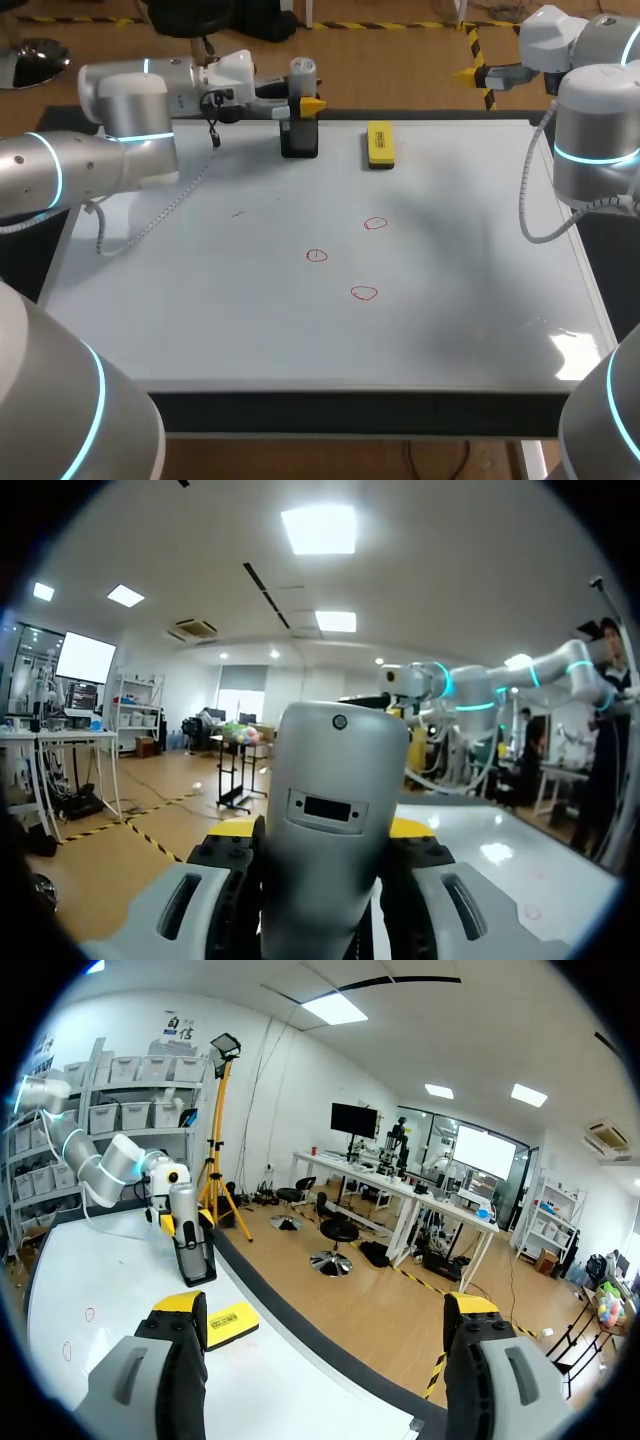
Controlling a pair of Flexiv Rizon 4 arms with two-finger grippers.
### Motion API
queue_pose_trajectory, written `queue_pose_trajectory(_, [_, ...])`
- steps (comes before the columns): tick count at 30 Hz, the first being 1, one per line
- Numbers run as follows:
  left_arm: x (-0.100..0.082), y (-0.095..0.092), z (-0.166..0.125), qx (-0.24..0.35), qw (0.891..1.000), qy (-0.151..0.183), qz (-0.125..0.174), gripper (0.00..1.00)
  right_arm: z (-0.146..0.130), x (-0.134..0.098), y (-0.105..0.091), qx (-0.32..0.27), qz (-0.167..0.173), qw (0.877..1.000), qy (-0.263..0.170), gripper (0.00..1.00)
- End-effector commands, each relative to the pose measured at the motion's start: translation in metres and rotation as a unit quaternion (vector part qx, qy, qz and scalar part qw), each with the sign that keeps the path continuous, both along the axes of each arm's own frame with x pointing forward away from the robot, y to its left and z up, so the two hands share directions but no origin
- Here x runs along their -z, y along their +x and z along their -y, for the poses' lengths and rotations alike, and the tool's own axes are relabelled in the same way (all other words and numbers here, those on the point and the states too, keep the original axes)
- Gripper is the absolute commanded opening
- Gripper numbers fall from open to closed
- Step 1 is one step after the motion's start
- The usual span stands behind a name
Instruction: Pick up the inspection probe, press it on each red-marked spot on the whiteboard one by one, put down the probe, pick up the eraser, and wipe off all the red marks.
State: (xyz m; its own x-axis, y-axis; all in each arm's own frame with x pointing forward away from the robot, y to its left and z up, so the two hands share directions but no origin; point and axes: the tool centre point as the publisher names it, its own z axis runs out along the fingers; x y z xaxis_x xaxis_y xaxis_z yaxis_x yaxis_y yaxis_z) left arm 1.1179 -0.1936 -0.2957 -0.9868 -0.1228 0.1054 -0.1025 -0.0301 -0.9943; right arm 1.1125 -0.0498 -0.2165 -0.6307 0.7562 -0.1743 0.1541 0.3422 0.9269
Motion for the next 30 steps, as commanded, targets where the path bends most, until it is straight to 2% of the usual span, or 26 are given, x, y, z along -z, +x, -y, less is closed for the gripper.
queue_pose_trajectory(1, [0.002,-0.002,0.000,-0.001,1.000,-0.001,0.002,0.00,0.000,0.000,0.001,0.000,-0.001,1.000,-0.001,1.00])
queue_pose_trajectory(7, [-0.004,0.000,-0.001,-0.003,1.000,-0.003,0.008,0.00,0.000,0.000,0.001,0.000,-0.001,1.000,-0.001,1.00])
queue_pose_trajectory(18, [-0.027,0.005,-0.003,-0.011,1.000,-0.013,0.022,0.00,0.000,0.000,0.001,0.000,-0.001,1.000,-0.001,1.00])
queue_pose_trajectory(30, [-0.067,0.009,-0.008,-0.011,0.998,-0.002,0.054,0.00,0.000,0.000,0.001,0.000,-0.001,1.000,-0.001,1.00])
